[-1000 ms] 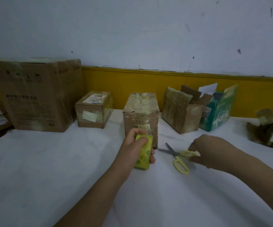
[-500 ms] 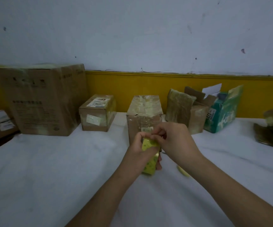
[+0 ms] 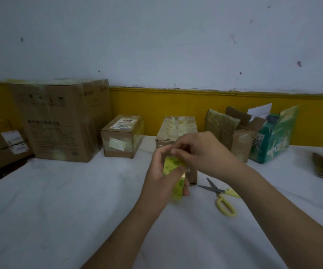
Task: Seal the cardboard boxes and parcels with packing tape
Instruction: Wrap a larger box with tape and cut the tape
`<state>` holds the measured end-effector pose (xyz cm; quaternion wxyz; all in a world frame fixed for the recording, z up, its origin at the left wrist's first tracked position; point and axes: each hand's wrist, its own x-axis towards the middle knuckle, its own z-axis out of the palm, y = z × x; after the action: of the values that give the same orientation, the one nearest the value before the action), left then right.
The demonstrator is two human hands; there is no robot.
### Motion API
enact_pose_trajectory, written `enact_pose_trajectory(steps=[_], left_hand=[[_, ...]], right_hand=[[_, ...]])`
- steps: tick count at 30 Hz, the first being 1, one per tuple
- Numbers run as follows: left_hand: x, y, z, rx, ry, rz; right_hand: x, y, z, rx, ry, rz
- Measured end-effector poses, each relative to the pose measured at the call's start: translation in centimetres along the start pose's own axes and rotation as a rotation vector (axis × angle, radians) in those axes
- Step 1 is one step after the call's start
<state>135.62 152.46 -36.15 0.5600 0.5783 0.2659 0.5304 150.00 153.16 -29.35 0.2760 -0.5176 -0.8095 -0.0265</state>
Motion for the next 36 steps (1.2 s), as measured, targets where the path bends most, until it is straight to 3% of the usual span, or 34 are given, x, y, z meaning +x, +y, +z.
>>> enact_pose_trajectory(steps=[5,9,12,17,27,32,36], left_hand=[[1.0,-0.1,-0.2,-0.055,0.041,-0.123],[0.7,-0.4,-0.2,0.008,-0.021,-0.250],[0.0,0.2,-0.5,0.022,-0.065,-0.302],[-2.9,4.1,-2.0,-0.057,-0.006,-0.325],[-18.2,9.6,-5.7,0.107,0.169,-0.487],[-23.9,8.4,-6.3,0.091,0.214,-0.509],[-25.4,6.8,-6.7,0.053,0.260,-0.474]], right_hand=[[1.2,0.7,1.5,-0.018,0.013,0.143],[-0.3,0.9,3.8,-0.135,-0.006,0.289],[-1.0,1.2,3.6,0.005,0.026,0.337],[-0.5,-1.5,2.1,0.104,-0.009,0.271],[-6.1,-14.0,6.6,0.362,-0.243,0.107],[-9.5,-17.1,7.8,0.327,-0.309,0.036],[-11.3,-17.3,9.5,0.228,-0.255,-0.006]])
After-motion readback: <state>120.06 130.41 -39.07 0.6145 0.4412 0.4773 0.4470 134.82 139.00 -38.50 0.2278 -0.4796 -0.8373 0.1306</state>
